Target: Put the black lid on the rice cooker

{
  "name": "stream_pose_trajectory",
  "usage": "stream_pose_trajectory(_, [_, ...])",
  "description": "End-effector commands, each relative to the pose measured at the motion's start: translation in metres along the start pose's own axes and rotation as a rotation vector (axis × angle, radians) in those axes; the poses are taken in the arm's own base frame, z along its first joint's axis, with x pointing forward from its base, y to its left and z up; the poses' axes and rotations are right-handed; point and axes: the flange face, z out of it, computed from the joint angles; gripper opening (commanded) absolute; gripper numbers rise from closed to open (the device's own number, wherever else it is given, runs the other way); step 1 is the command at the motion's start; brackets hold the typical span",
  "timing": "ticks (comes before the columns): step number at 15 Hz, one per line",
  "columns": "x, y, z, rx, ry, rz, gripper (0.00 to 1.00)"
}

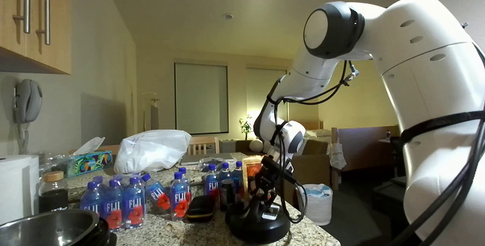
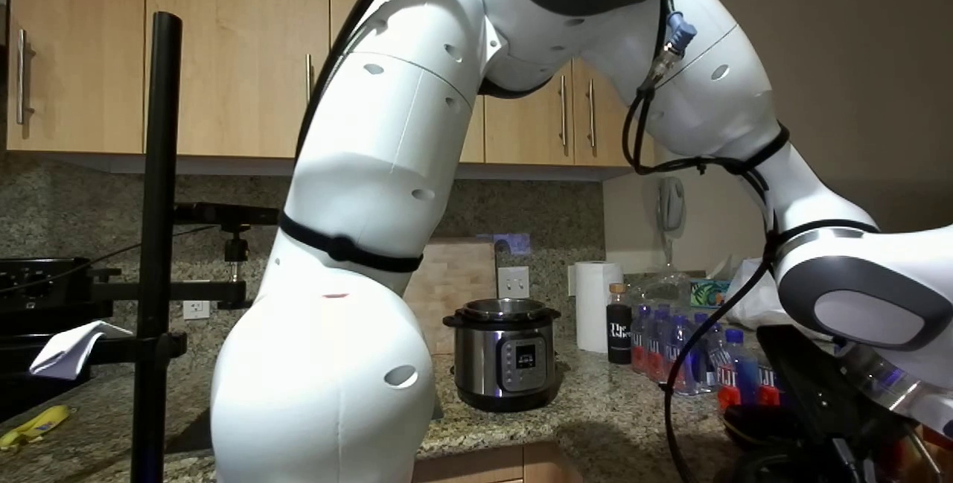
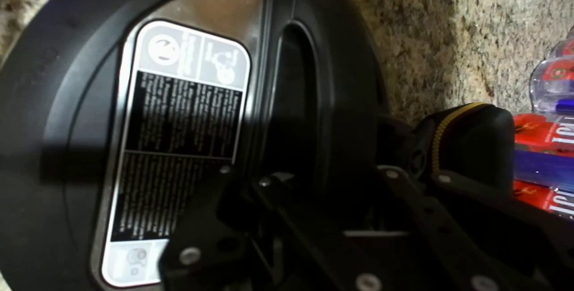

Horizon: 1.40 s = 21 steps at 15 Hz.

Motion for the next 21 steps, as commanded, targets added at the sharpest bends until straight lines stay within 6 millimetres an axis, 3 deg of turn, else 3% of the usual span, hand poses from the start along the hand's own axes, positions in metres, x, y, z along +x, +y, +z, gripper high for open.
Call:
stream_pose_trajectory(1, [-0.021, -0.013, -0.032, 0.027, 0.049, -0.015, 0.01])
stream_pose_trajectory(7, [-0.032, -0.018, -0.055, 0.079, 0.072, -0.033, 0.01])
stream_pose_trajectory(13, [-0.035, -0.02, -0.063, 0.144, 0.055, -0.056, 0.01])
stream_pose_trajectory(21, [-0.061, -0.051, -0.084, 0.129, 0.078, -0.136, 0.01])
